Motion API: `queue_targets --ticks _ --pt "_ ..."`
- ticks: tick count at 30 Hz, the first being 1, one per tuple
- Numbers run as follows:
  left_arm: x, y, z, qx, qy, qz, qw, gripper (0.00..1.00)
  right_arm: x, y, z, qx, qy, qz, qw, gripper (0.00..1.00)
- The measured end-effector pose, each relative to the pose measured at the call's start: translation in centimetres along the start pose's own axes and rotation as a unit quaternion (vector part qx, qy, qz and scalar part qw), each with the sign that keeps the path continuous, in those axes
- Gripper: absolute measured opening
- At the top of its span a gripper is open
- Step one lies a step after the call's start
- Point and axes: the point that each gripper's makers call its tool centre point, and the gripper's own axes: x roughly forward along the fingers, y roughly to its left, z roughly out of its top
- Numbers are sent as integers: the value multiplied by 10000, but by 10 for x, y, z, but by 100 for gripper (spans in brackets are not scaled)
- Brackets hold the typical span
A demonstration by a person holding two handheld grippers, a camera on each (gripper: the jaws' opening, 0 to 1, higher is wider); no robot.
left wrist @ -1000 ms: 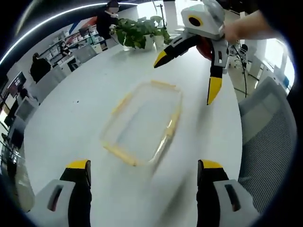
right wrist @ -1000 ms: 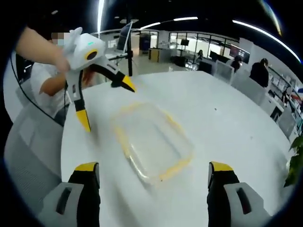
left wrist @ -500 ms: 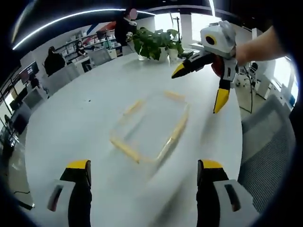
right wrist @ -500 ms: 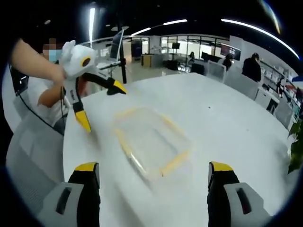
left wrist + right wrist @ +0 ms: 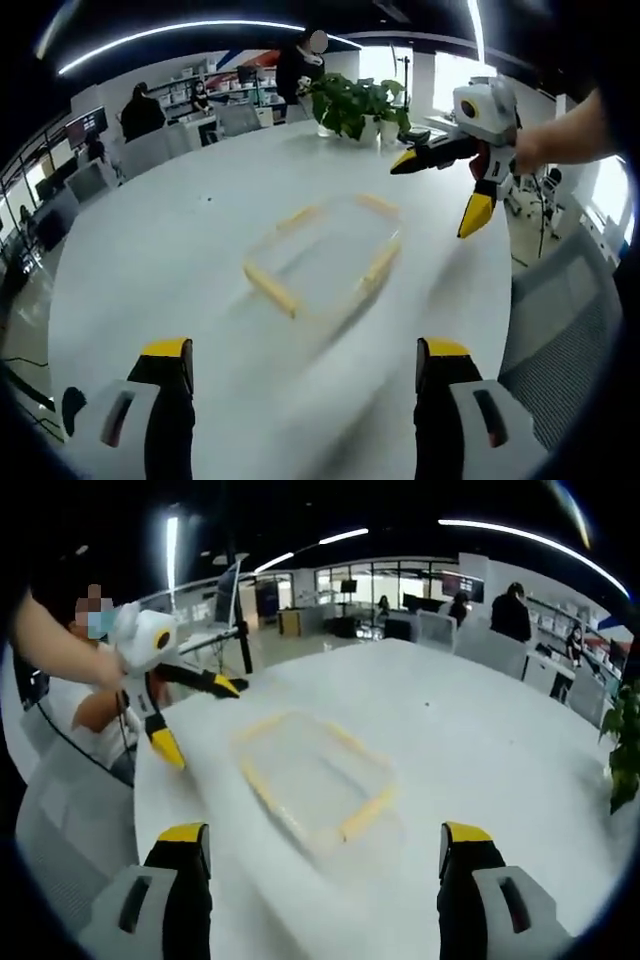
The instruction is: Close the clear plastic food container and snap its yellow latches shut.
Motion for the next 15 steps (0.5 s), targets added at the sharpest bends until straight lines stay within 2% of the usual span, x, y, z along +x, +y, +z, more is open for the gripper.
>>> queue_targets --ticks 5,12,15 --pt "-4 2 -5 -107 -31 63 9999 93 -5 -1 1 66 -98 -112 9999 96" --pt "-13 8 -10 -293 -213 306 9989 93 -11 -2 3 201 -263 -252 9991 95" --pt "-15 11 -15 -394 -169 384 9983 92 -12 -2 0 180 -266 -302 9990 95"
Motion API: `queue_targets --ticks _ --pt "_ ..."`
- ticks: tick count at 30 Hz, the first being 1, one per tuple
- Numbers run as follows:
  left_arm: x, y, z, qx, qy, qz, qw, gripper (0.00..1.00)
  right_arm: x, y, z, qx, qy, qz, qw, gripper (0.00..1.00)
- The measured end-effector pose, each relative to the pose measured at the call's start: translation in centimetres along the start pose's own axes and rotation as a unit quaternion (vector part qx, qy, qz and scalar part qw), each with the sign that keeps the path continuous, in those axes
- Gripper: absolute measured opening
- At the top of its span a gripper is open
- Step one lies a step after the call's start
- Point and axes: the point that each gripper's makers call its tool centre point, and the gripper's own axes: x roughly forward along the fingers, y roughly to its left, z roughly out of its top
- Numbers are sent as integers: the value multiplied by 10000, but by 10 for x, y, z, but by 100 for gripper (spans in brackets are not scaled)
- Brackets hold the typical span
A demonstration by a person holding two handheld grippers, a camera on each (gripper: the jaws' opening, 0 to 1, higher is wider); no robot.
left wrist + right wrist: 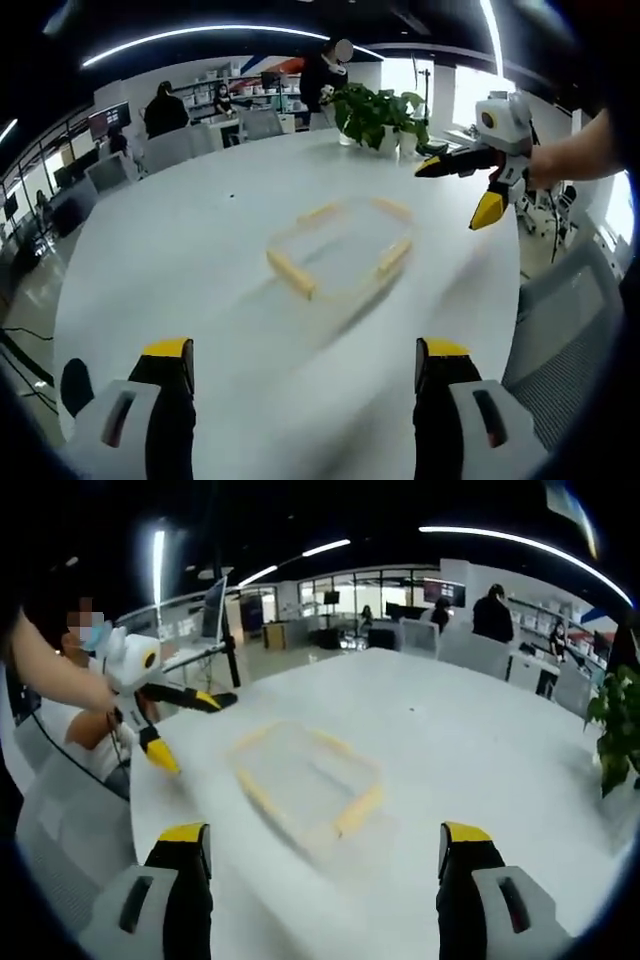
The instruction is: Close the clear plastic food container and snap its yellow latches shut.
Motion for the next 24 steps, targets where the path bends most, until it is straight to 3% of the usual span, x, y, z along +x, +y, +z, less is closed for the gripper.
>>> queue_targets --ticks 24 --pt "-24 0 -17 -472 -383 367 9975 91 -22 6 -10 330 -253 -333 9986 95"
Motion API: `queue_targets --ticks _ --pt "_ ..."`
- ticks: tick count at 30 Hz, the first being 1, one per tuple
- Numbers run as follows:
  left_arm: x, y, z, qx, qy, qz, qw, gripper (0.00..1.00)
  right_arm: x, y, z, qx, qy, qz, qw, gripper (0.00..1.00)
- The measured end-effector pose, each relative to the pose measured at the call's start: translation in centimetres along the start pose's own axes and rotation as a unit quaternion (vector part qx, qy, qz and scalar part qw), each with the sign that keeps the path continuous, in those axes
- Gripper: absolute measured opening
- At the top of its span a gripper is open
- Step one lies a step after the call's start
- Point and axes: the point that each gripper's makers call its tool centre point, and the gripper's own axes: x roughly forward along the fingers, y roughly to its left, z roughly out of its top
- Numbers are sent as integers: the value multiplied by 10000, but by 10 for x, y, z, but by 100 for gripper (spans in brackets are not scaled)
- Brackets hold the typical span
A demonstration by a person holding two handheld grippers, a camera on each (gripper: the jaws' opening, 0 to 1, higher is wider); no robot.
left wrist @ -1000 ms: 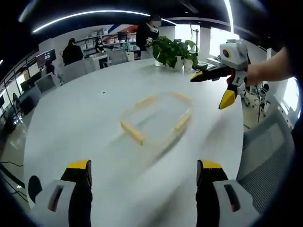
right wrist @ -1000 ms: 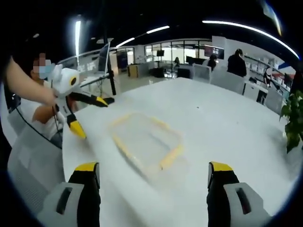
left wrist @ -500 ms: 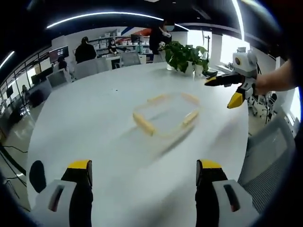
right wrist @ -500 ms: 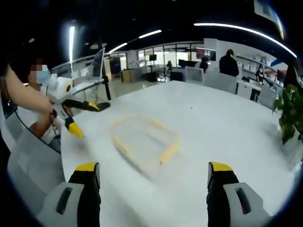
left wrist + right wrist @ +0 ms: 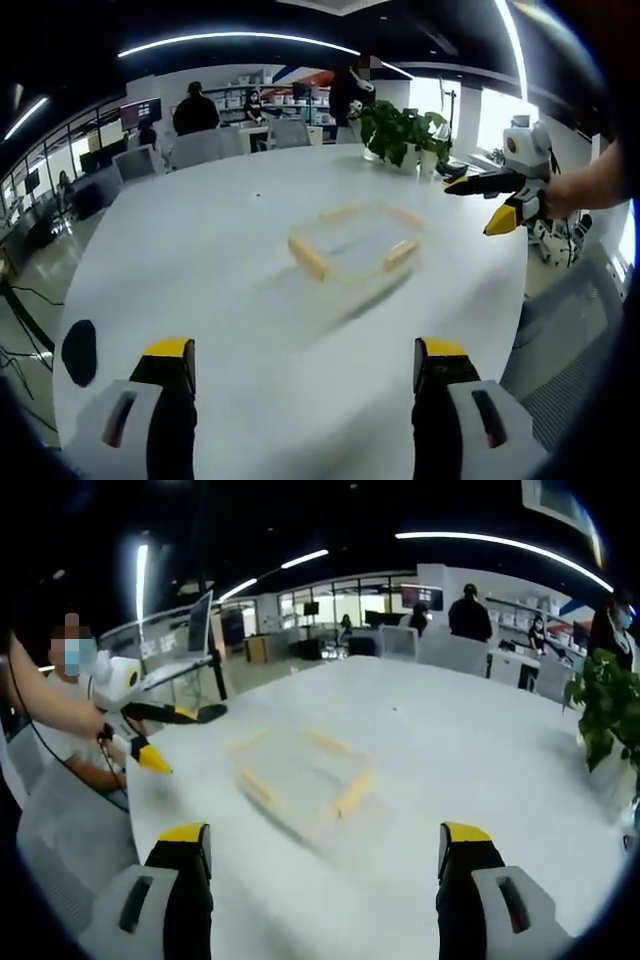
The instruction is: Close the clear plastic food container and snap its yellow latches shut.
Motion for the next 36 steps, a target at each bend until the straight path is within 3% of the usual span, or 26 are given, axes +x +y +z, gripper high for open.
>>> queue_targets --ticks 15,21,36 --pt "-18 5 -10 -251 -182 298 9991 89 -22 3 -1 163 -330 -341 9987 94" --pt "-24 4 -14 -321 -259 376 9984 89 -27 11 -7 192 -348 -307 9987 95" --pt "-39 -11 -19 -556 -520 262 9968 89 -41 34 -15 387 -559 -304 9972 96"
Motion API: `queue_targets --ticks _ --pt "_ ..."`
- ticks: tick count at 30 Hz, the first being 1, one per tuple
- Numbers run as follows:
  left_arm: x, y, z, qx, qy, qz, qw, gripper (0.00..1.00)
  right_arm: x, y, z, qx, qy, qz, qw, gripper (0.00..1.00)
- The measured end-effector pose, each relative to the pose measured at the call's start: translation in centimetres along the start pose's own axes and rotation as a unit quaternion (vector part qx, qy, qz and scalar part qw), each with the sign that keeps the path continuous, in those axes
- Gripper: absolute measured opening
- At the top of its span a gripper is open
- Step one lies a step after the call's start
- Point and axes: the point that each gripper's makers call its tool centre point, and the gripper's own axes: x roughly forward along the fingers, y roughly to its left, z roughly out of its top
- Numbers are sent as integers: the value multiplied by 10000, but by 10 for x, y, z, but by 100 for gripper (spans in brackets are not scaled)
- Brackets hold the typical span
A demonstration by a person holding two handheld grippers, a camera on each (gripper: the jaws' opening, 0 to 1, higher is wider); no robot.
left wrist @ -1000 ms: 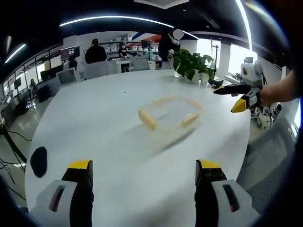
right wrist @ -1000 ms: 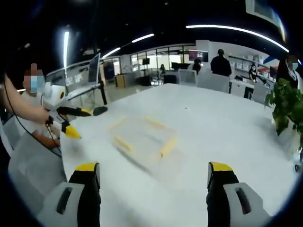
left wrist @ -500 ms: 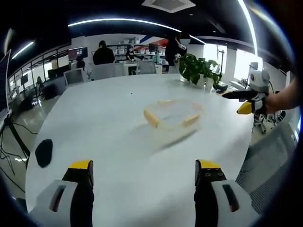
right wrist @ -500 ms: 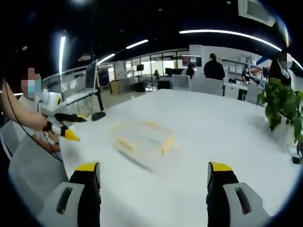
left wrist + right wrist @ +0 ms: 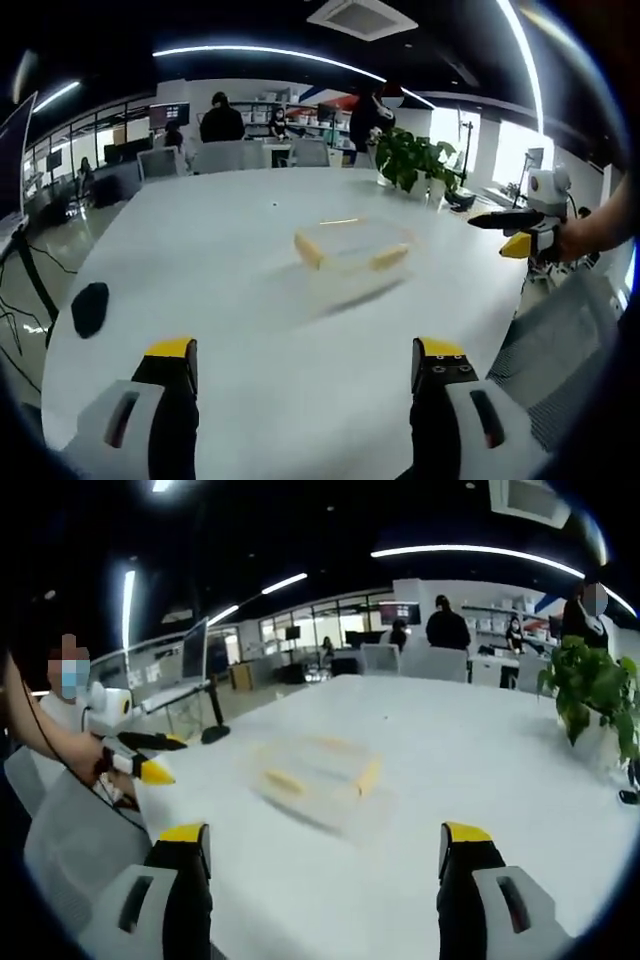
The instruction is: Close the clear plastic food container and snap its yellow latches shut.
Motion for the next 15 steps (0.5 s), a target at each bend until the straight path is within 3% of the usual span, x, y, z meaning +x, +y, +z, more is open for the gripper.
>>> queue_targets --ticks 15 --pt "-6 -2 -1 -59 -114 -18 9999 88 -4 1 2 170 -207 -105 9996 96"
